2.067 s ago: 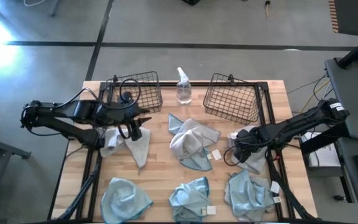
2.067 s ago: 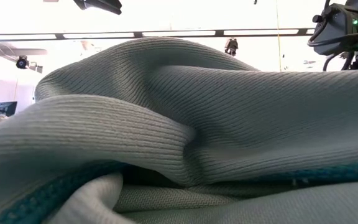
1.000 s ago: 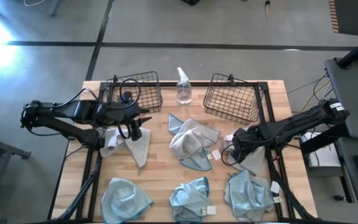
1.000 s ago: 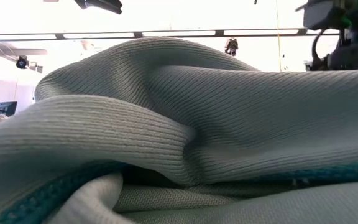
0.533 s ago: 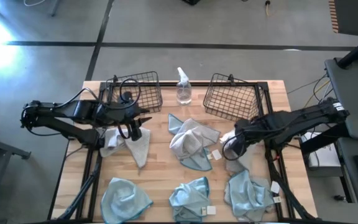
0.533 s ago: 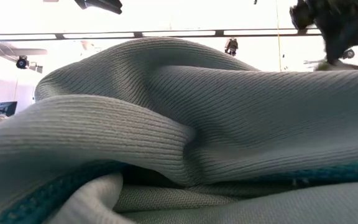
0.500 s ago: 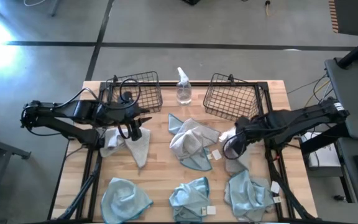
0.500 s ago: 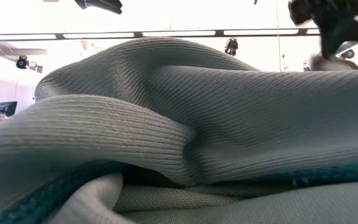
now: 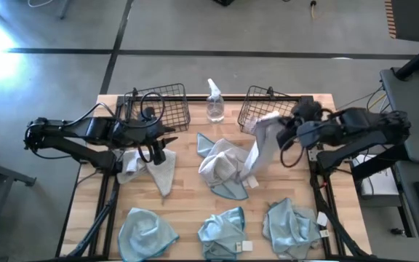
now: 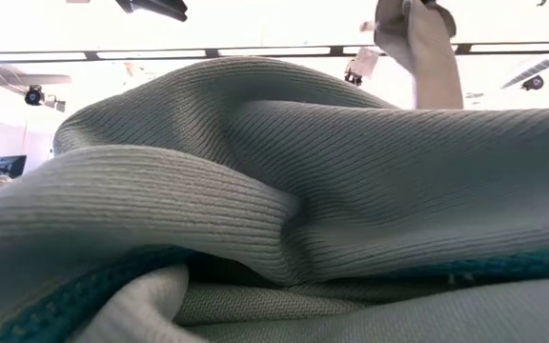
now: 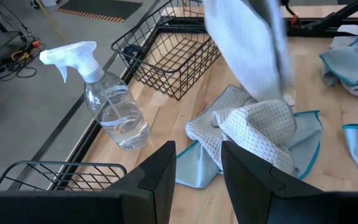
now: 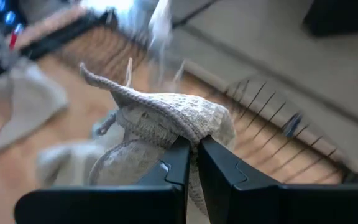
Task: Sort microfiber towel by color & place in baskets
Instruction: Put the gray microfiber towel into the right black wire basket
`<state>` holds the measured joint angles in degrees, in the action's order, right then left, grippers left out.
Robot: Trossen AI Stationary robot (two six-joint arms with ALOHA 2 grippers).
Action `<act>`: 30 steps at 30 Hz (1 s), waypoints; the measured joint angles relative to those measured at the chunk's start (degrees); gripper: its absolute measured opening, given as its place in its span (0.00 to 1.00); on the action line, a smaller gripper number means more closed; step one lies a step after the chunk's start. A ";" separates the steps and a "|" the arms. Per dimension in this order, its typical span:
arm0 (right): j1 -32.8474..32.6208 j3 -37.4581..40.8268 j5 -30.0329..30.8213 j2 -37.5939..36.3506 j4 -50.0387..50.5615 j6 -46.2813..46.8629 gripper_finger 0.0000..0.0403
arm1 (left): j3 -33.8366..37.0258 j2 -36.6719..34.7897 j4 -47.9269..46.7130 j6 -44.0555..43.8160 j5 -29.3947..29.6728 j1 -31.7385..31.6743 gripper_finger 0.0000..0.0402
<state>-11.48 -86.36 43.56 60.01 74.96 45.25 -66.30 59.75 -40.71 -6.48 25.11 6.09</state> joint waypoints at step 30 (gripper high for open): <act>18.22 -5.17 28.66 0.07 -14.62 -25.09 0.06 | 0.00 0.00 0.02 1.33 3.03 -0.61 0.28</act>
<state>6.74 -91.53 72.22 60.07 60.34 20.15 -66.30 59.75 -40.69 -5.15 28.15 5.48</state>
